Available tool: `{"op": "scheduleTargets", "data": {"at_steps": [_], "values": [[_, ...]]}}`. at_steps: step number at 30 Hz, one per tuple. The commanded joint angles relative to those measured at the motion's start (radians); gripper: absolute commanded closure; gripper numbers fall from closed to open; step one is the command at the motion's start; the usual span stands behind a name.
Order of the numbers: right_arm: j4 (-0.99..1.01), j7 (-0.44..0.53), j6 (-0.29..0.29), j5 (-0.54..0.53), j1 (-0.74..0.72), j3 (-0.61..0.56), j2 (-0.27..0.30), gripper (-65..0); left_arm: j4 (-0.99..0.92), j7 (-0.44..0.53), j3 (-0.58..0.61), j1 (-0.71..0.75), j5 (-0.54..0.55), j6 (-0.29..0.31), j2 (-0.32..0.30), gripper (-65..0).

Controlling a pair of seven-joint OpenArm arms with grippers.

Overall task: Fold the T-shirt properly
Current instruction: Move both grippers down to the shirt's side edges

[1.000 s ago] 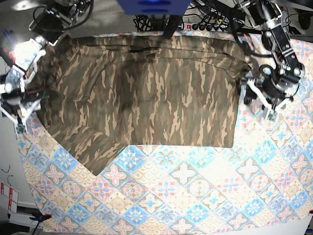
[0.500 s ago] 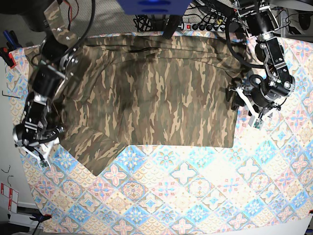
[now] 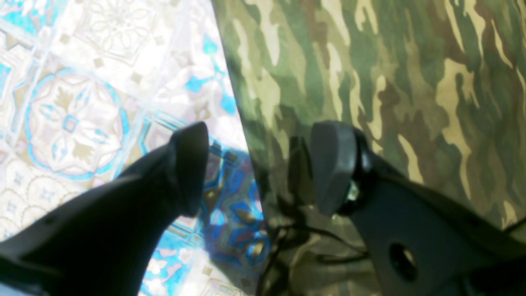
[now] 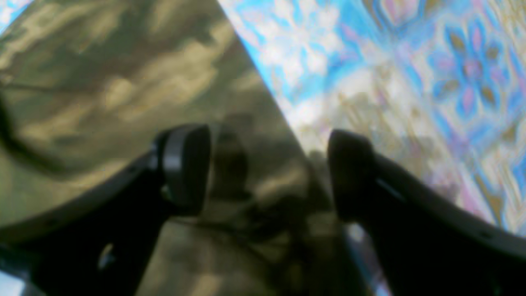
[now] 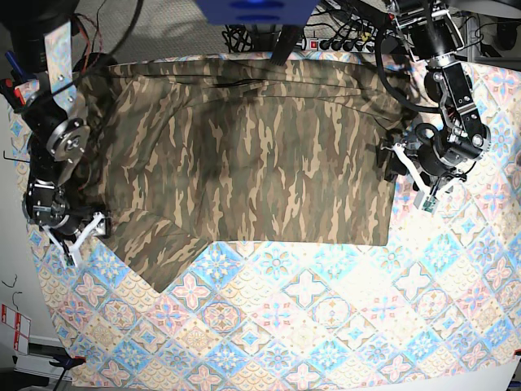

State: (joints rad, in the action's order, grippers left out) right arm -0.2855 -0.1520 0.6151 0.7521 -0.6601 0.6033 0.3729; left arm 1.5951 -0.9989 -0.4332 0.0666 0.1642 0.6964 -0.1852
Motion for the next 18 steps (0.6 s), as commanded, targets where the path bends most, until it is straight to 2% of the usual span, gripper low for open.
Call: {"op": "scheduleTargets", "data": {"at_steps": [1, 8, 12, 14, 18], "values": [[0.012, 0.039, 0.015, -0.013, -0.033, 0.0, 0.031, -45.0, 0.018, 0.016, -0.002, -0.012, 0.015, 0.002, -0.012, -39.0], [0.076, 0.075, 0.009, -0.012, -0.026, -0.001, 0.044, -45.2, 0.018, 0.016, -0.002, -0.012, 0.015, 0.002, -0.012, -39.0], [0.078, 0.068, 0.012, -0.01, 0.015, -0.004, 0.033, -44.9, 0.017, 0.016, -0.002, -0.021, 0.013, 0.002, -0.012, -38.8], [0.078, 0.068, 0.013, -0.01, 0.033, -0.006, 0.005, -44.9, 0.015, 0.016, -0.002, -0.038, 0.013, 0.002, -0.012, -39.0], [0.073, 0.036, 0.083, -0.01, 0.035, -0.038, -0.041, -44.9, -0.091, 0.016, -0.003, -0.155, -0.067, 0.002, -0.013, -38.9]]}}
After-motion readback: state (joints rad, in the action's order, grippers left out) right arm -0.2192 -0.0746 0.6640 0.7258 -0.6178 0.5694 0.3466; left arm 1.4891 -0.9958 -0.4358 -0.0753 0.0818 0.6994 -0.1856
